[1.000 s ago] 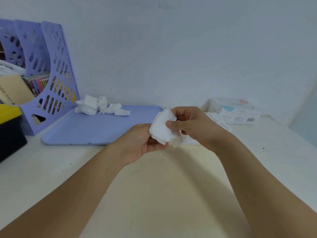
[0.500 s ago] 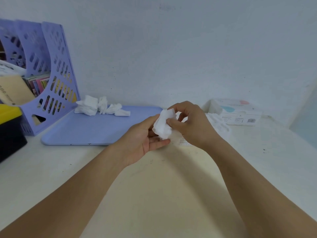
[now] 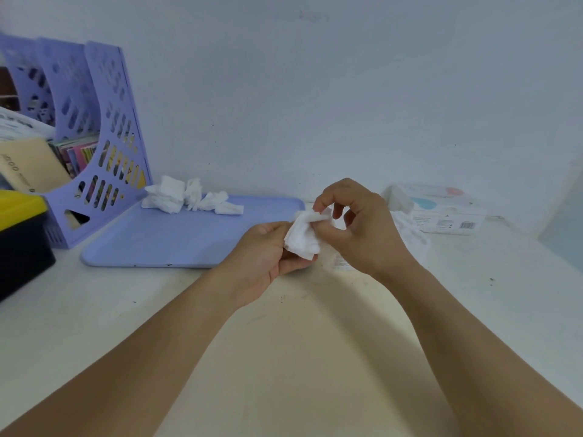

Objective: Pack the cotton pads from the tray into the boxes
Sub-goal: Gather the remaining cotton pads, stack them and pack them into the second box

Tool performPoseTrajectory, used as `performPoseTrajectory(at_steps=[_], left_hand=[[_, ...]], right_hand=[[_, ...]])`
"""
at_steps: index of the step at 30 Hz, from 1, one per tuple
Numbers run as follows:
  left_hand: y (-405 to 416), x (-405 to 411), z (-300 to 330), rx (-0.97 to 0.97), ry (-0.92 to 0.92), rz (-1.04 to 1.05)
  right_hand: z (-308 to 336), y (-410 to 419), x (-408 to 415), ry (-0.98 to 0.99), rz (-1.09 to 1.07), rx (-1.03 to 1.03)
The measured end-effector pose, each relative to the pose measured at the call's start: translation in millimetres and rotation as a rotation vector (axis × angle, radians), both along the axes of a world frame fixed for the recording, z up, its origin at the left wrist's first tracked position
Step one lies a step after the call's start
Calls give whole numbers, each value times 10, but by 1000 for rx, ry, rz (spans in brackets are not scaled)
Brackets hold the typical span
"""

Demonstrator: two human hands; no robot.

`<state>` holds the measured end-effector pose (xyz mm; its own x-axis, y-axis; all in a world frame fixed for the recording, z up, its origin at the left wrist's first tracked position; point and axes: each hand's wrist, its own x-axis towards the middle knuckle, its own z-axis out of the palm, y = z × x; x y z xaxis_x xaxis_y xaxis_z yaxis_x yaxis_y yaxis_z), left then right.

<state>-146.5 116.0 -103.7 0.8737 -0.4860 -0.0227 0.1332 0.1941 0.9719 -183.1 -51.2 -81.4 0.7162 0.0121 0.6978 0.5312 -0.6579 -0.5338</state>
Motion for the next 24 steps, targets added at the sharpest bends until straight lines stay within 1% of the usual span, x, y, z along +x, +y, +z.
performPoseTrajectory(at_steps=[6,10,12,14,17,20,24], left_hand=[[-3,-2,-5,-40,53,-10],[0,19,-20,-3,68,41],[2,32,-25,22,68,69],[7,35,-25,50,46,56],[21,9,-2,87,-1,12],[29,-2,11,108,-34,-13],[18,-32,7,101,-17,-30]], right_hand=[[-9,23,19,113,68,147],[76,-7,2,130,121,451],[124,-70,-19,194,153,520],[158,-139,-44,299,192,471],[163,-201,-60,415,198,325],[165,-221,-66,434,193,284],[168,-224,-83,450,174,254]])
